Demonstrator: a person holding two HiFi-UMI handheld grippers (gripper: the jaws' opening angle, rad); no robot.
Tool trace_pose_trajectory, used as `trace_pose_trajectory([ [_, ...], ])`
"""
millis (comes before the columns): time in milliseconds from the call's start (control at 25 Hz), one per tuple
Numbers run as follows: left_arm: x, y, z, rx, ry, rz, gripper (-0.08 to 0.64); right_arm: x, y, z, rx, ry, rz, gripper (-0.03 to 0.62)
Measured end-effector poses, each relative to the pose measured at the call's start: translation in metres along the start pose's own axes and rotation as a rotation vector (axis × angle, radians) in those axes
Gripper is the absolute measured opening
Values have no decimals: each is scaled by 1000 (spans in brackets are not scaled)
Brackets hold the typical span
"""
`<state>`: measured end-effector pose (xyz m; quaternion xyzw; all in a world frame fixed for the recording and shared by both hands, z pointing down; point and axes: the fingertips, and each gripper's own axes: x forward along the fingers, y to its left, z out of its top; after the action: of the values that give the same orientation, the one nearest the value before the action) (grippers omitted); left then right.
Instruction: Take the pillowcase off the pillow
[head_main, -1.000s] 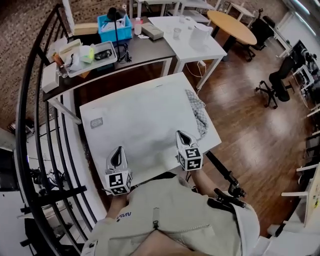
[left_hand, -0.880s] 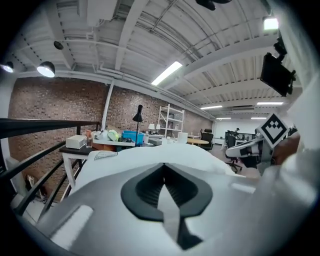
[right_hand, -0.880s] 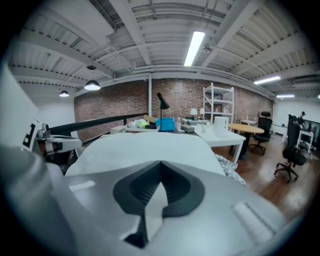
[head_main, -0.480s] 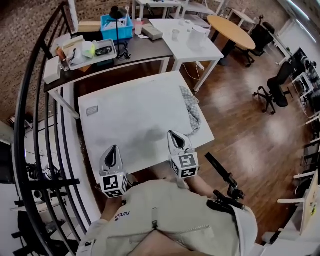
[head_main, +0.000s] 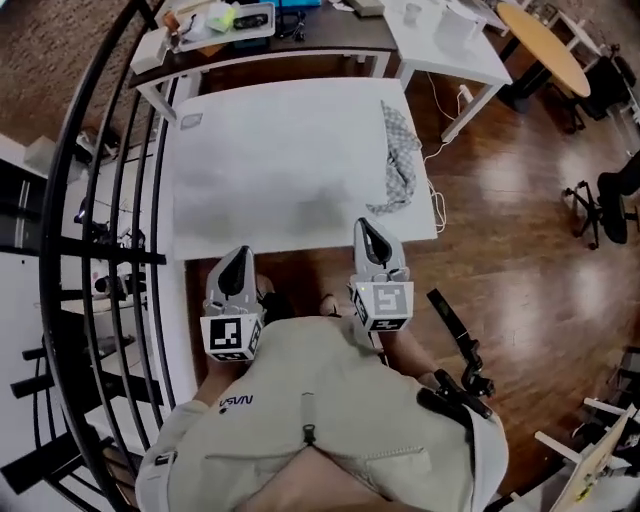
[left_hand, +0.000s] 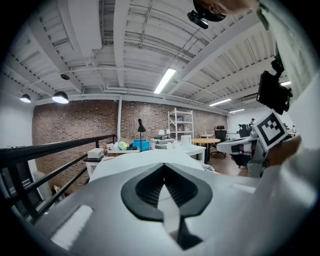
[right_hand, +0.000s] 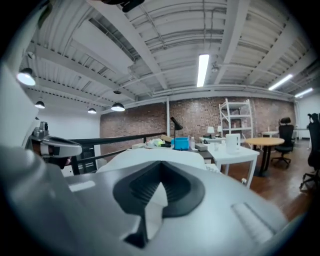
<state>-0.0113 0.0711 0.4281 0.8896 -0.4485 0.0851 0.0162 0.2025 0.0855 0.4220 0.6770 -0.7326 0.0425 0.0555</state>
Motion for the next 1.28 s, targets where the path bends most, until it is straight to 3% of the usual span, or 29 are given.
trace_pose_trajectory([
  [160, -24, 1, 10, 24, -38, 74, 0, -23, 5, 11, -2, -55, 22, 3],
  [400, -47, 4, 10, 17, -59, 86, 0, -43, 32, 13, -9, -54, 36, 3],
  [600, -61, 25, -5, -16, -45, 102, 0, -49, 45, 10, 11, -36, -2, 2],
  [920, -56, 30, -11, -20, -58, 41, 0, -50, 63, 3, -22, -13, -18, 2],
  [1280, -51, 30, -13, -20, -64, 23, 0, -50, 58, -2, -15, -4, -45, 0],
])
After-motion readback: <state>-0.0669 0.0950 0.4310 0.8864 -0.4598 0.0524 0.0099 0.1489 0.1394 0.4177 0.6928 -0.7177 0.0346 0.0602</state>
